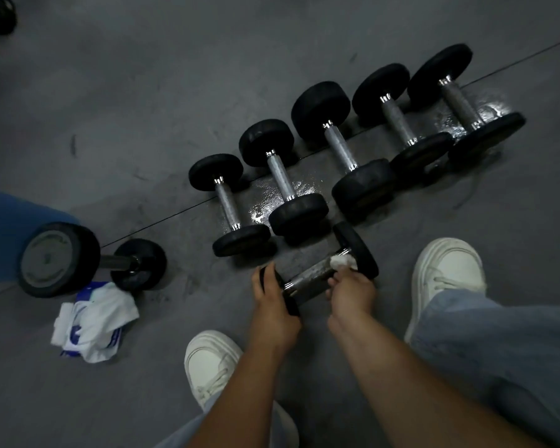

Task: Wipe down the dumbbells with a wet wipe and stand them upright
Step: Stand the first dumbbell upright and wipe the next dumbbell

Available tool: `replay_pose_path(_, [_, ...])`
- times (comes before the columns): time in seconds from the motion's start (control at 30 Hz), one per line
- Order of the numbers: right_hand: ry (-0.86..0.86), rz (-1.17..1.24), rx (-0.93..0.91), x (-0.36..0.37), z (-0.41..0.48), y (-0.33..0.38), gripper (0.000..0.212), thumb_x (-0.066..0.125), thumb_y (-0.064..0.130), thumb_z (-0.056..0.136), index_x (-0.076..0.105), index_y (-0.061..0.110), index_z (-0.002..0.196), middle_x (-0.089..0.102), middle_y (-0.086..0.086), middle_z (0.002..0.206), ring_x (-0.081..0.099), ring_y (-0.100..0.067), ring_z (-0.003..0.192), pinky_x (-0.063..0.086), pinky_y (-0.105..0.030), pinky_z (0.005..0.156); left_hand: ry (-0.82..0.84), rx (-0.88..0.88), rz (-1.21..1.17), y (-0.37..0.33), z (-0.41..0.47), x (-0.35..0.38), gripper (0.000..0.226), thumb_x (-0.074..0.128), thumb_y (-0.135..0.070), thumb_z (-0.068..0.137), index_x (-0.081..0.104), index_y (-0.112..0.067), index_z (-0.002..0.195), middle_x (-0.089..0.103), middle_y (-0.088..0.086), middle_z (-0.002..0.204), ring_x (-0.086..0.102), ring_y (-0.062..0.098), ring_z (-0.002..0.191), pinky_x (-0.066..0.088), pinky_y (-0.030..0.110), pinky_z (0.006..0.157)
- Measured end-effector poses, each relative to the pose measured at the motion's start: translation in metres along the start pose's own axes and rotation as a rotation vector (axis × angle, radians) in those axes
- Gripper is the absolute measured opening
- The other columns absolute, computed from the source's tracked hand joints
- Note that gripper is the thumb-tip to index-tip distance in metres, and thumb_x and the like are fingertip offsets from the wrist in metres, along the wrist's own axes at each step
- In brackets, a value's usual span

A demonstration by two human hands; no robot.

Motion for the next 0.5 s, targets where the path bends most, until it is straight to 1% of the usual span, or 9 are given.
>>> replay_pose_path(0.07, [0.007,0.011,0.048,0.005,0.002,0.002,0.022,0.063,0.026,0.092,0.058,0.013,0.076,0.054,-0.004,0.067,0.048,-0.011,0.053,0.036,-0.019,0.040,-0.003,-0.003,0.007,0.001,-0.002,0.000,0.097,0.064,0.005,0.075,0.015,-0.019,0.155,-0.005,-0.003,0.161,0.041,0.025,0.135,0.026,0.015,0.096])
replay_pose_path(0.13, [-0.018,0.044,0.105,0.014,0.006,0.002,0.027,0.068,0.038,0.087,0.059,0.015,0.076,0.059,-0.004,0.073,0.053,-0.015,0.057,0.045,-0.025,0.051,-0.002,-0.005,0.009,0.001,-0.002,0.001,0.098,0.065,0.005,0.075,0.014,-0.020,0.155,-0.006,-0.004,0.161,0.044,0.027,0.133,0.029,0.018,0.095])
replay_pose_path(0.2, [-0.024,0.065,0.118,0.028,0.015,0.000,0.025,0.068,0.041,0.086,0.063,0.018,0.078,0.068,-0.002,0.089,0.065,-0.020,0.078,0.056,-0.036,0.076,-0.003,-0.004,0.016,0.001,-0.001,0.000,0.097,0.065,0.004,0.077,0.013,-0.020,0.155,-0.007,-0.004,0.161,0.044,0.027,0.133,0.029,0.018,0.096])
replay_pose_path(0.23, [-0.010,0.095,0.119,0.034,0.020,-0.001,0.022,0.067,0.040,0.087,0.065,0.020,0.078,0.070,0.000,0.093,0.067,-0.021,0.088,0.055,-0.040,0.086,-0.003,-0.004,0.020,0.001,-0.001,0.000,0.096,0.065,0.003,0.077,0.013,-0.019,0.155,-0.007,-0.003,0.161,0.044,0.027,0.133,0.029,0.018,0.096])
replay_pose_path(0.3, [0.011,0.121,0.121,0.043,0.023,0.000,0.017,0.064,0.037,0.090,0.066,0.022,0.080,0.070,0.003,0.091,0.066,-0.020,0.096,0.052,-0.042,0.094,0.005,-0.009,0.027,0.001,-0.001,0.001,0.097,0.065,0.003,0.078,0.012,-0.020,0.155,-0.008,-0.002,0.162,0.042,0.026,0.135,0.029,0.019,0.097])
replay_pose_path(0.37, [0.058,0.134,0.132,0.045,0.015,0.004,0.020,0.055,0.034,0.096,0.059,0.024,0.080,0.061,0.006,0.083,0.061,-0.018,0.096,0.049,-0.037,0.096,0.007,-0.002,0.036,0.001,-0.003,0.000,0.098,0.066,0.002,0.078,0.011,-0.020,0.155,-0.008,-0.002,0.162,0.042,0.027,0.135,0.031,0.020,0.099])
replay_pose_path(0.4, [0.051,0.096,0.124,0.042,0.013,0.005,0.024,0.054,0.035,0.097,0.055,0.023,0.076,0.058,0.005,0.079,0.060,-0.019,0.090,0.050,-0.037,0.093,0.004,0.004,0.036,0.001,-0.003,0.000,0.098,0.066,0.002,0.077,0.011,-0.020,0.155,-0.008,-0.002,0.161,0.043,0.027,0.134,0.031,0.019,0.099])
replay_pose_path(0.47, [0.001,0.012,0.062,0.027,0.008,0.005,0.029,0.058,0.040,0.093,0.057,0.021,0.071,0.061,0.001,0.076,0.060,-0.021,0.078,0.051,-0.039,0.085,0.006,0.002,0.027,0.002,-0.002,0.001,0.098,0.066,0.003,0.077,0.011,-0.020,0.155,-0.007,-0.003,0.161,0.042,0.026,0.134,0.026,0.014,0.096])
replay_pose_path(0.5, [-0.005,0.003,0.021,0.020,0.007,0.005,0.030,0.059,0.041,0.092,0.061,0.020,0.071,0.063,0.001,0.077,0.060,-0.020,0.076,0.052,-0.039,0.081,0.004,-0.001,0.025,0.003,-0.001,0.001,0.098,0.066,0.003,0.077,0.012,-0.020,0.155,-0.007,-0.003,0.161,0.042,0.025,0.134,0.024,0.012,0.095])
Point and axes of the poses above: each hand's wrist, its own z-axis towards the middle knuckle, its own x-axis out of the palm, y = z × x, the point moved 8 cm from there along z, towards the middle knuckle
